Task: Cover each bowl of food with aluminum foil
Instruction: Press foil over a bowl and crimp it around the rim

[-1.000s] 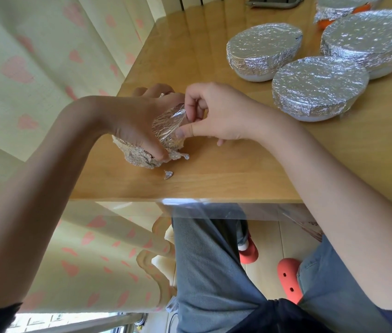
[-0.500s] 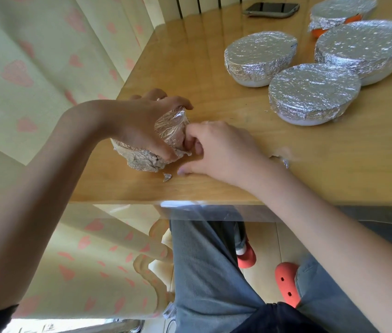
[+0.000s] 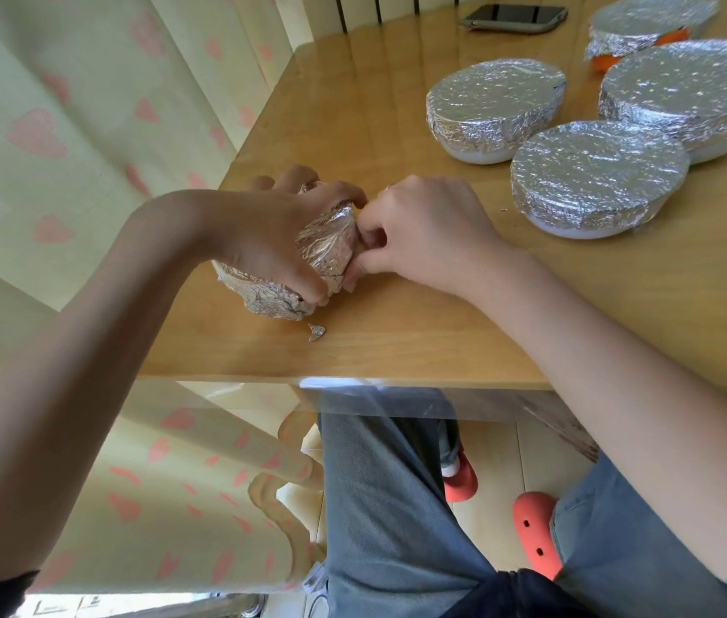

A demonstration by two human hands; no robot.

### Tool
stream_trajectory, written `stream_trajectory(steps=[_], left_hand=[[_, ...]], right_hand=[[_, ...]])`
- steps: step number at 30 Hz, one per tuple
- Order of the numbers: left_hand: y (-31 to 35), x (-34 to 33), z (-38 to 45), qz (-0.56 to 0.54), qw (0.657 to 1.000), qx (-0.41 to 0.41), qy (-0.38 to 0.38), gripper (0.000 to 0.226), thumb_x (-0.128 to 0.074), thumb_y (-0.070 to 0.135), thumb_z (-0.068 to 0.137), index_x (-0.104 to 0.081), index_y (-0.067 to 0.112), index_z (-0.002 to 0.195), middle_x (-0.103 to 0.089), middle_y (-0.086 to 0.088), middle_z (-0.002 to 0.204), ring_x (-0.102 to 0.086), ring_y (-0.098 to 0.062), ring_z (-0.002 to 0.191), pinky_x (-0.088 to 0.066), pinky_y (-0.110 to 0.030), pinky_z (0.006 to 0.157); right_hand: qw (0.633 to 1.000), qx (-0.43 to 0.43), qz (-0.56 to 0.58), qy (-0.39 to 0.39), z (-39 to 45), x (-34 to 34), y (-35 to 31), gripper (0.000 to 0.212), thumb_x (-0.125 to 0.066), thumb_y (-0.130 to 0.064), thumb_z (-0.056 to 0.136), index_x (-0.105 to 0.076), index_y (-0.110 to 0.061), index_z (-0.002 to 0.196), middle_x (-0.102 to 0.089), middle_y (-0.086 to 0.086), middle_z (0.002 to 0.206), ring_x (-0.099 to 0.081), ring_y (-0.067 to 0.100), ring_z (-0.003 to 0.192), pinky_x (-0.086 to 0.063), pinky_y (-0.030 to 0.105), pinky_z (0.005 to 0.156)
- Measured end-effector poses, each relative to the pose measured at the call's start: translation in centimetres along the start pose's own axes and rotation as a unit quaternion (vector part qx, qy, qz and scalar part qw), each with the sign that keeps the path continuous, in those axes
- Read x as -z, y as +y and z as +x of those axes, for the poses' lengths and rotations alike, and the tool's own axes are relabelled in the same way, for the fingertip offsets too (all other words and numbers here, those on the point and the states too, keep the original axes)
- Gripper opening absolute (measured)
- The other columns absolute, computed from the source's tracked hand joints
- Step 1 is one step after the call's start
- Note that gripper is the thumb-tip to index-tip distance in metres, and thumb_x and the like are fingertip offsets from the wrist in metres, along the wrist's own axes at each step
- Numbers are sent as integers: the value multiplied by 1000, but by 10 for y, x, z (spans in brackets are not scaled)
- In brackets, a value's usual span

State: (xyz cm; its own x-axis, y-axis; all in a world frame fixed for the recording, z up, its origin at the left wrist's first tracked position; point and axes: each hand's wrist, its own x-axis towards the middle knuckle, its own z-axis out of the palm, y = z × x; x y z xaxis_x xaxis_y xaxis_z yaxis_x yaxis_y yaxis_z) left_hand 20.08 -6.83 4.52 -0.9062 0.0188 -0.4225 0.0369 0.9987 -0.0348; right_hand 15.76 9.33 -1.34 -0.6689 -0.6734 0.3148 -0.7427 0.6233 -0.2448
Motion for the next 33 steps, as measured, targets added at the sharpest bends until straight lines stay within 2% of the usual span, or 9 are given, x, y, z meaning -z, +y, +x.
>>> stream_trajectory(steps=[5, 9, 13, 17, 20, 24, 27, 29, 33], left_hand=[[-1, 0, -1, -4, 1000, 5, -2, 102, -69, 57, 44, -9, 66, 127, -14, 16, 145, -19, -24, 137, -40, -49, 100], [0, -1, 0, 0, 1000, 15, -1, 102, -69, 56, 45, -10, 65, 128, -15, 15, 144, -18, -25, 138, -39, -52, 101], [2, -2, 1, 5, 999, 39, 13, 99, -80, 51, 64, -12, 61, 135, -17, 11, 147, -22, -30, 137, -37, -48, 98], [14, 1, 7, -2, 993, 116, -5, 111, -63, 79, 63, 9, 58, 145, -8, -3, 160, -28, -39, 141, -31, -50, 106], [18, 14, 2, -53, 990, 121, -43, 131, -57, 90, 44, 33, 59, 134, 13, -10, 163, 1, -34, 150, -11, -54, 117], [3, 22, -7, 23, 997, 36, -62, 147, -76, 76, 31, 33, 65, 130, 29, 9, 158, 28, -26, 144, 2, -59, 116], [-3, 13, -6, 38, 996, -9, -77, 147, -92, 62, 37, 17, 69, 135, 9, 18, 160, 5, -24, 150, -17, -58, 118], [-5, 9, -3, 17, 998, -25, -51, 133, -88, 60, 34, 1, 71, 133, -8, 20, 152, -17, -25, 145, -32, -55, 111], [-6, 8, 0, 12, 999, -26, -39, 123, -83, 57, 33, -8, 69, 130, -14, 19, 147, -24, -26, 139, -39, -56, 105]], right_hand=[[999, -1, 44, -6, -4, -4, 2, 36, -70, -59, 70, -58, -26, 76, -62, -8, 84, -48, 16, 76, -27, 29, 62], [996, -72, 38, 20, 1, -9, 4, 38, -72, -55, 65, -53, -22, 67, -53, -7, 69, -48, 19, 73, -25, 28, 59], [992, -110, 63, -1, -1, -15, 7, 37, -72, -54, 68, -53, -23, 64, -54, -7, 67, -52, 20, 74, -26, 27, 57], [986, -115, 118, 13, -18, -12, 7, 18, -70, -40, 79, -59, -27, 83, -60, -8, 80, -57, 17, 81, -36, 29, 62], [982, -97, 161, -6, -35, -8, 2, 32, -73, -45, 75, -55, -29, 95, -54, -12, 86, -53, 14, 81, -40, 30, 63], [991, -91, 96, 21, -45, -15, -17, 48, -66, -65, 70, -46, -29, 94, -48, -14, 85, -50, 14, 90, -31, 30, 64], [988, -116, 76, 66, -40, -26, -36, 54, -62, -72, 68, -44, -29, 94, -62, -5, 95, -53, 22, 103, -31, 34, 69], [985, -128, 83, 83, -37, -30, -40, 57, -62, -72, 69, -47, -25, 98, -64, -3, 98, -54, 23, 103, -31, 35, 70], [983, -115, 111, 87, -36, -31, -33, 48, -64, -66, 72, -52, -25, 95, -66, -3, 93, -58, 22, 96, -38, 34, 72]])
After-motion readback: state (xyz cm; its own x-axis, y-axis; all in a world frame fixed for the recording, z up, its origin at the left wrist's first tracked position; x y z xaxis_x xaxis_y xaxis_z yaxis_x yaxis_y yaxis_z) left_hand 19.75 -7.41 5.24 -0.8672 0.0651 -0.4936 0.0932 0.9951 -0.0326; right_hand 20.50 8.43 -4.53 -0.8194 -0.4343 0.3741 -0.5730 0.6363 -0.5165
